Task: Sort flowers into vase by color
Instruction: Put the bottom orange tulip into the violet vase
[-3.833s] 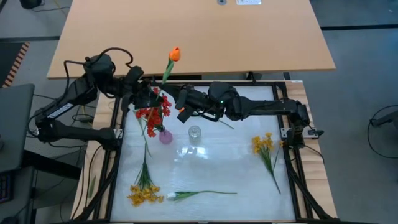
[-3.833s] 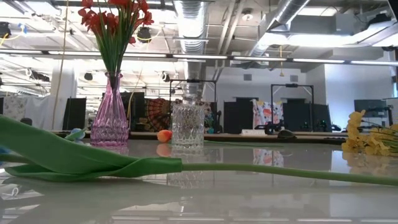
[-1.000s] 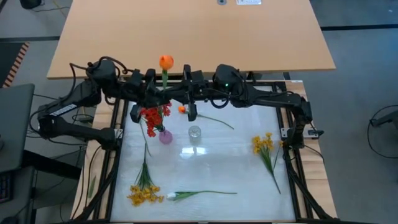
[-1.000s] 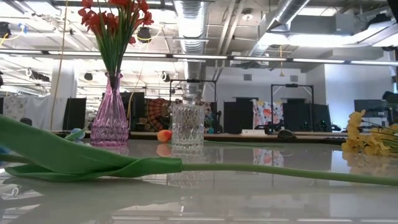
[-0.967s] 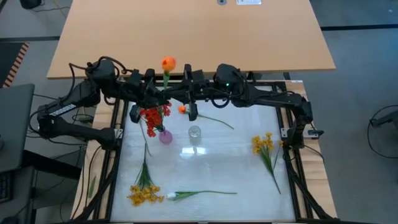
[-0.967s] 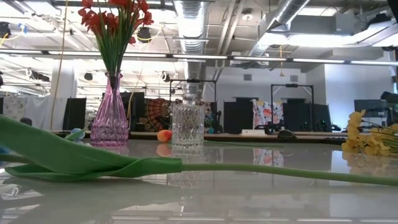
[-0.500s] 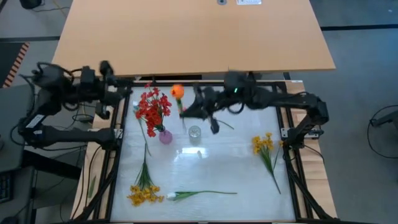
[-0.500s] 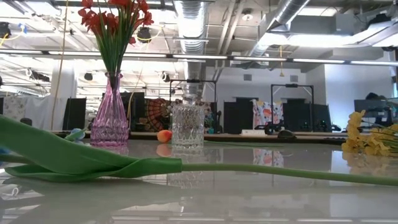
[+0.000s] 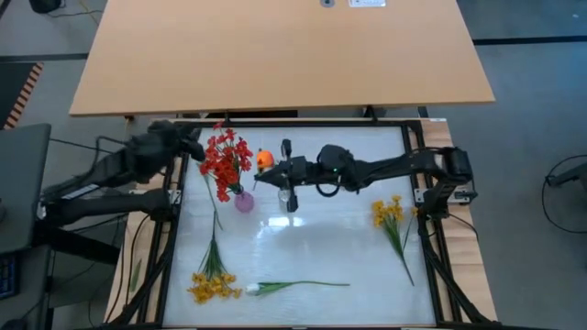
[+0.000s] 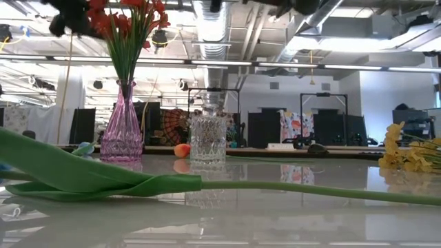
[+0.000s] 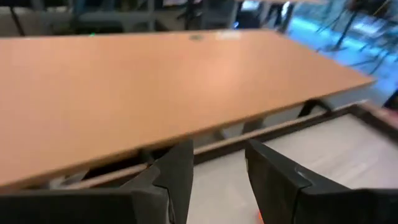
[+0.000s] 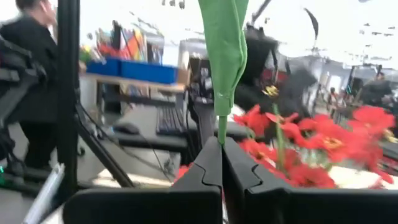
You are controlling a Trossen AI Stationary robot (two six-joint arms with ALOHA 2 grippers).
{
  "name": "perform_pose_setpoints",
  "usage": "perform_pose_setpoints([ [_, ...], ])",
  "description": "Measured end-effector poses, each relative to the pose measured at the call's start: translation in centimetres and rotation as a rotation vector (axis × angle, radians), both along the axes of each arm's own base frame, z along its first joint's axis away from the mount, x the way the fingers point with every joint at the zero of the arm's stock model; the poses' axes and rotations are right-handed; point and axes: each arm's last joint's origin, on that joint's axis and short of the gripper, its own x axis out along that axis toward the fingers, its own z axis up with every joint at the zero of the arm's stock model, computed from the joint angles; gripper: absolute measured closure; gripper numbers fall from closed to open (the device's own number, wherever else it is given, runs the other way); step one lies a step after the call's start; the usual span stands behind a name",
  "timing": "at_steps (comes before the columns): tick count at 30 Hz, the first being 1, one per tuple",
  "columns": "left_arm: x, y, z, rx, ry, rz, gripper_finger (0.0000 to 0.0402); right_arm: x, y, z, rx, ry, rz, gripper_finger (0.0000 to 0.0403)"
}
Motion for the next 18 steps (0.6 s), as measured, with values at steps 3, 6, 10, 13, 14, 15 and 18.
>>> perform_pose_setpoints([
  [3, 0.5, 0.5, -2.7, -0.04, 0.085, -0.002, 0.0273, 0.9, 0.0, -1.2, 0.031, -0.046, 0.016, 0.0384],
  [6, 0.8, 0.8, -4.9, -0.115, 0.113, -0.051, 0.0276, 1.4, -0.4, -2.0, 0.037, -0.076, 0.012, 0.0384],
  [10, 1.0, 1.0, -7.1, -0.203, 0.126, -0.099, 0.0276, 1.5, -0.5, -2.2, 0.035, -0.085, 0.008, 0.0384],
  [13, 1.1, 1.1, -7.8, -0.238, 0.106, -0.14, 0.0276, 1.6, -0.5, -2.4, -0.005, -0.065, -0.04, 0.0384],
  [14, 1.1, 1.2, -7.9, -0.245, 0.102, -0.151, 0.0276, 1.6, -0.5, -2.4, -0.015, -0.065, -0.054, 0.0384],
  [15, 1.2, 1.2, -8.1, -0.251, 0.096, -0.163, 0.0276, 1.7, -0.7, -2.5, -0.02, -0.064, -0.062, 0.0384],
  [18, 1.5, 1.4, -8.5, -0.271, 0.094, -0.186, 0.0276, 1.9, -1.0, -2.9, -0.015, -0.06, -0.095, 0.0384],
])
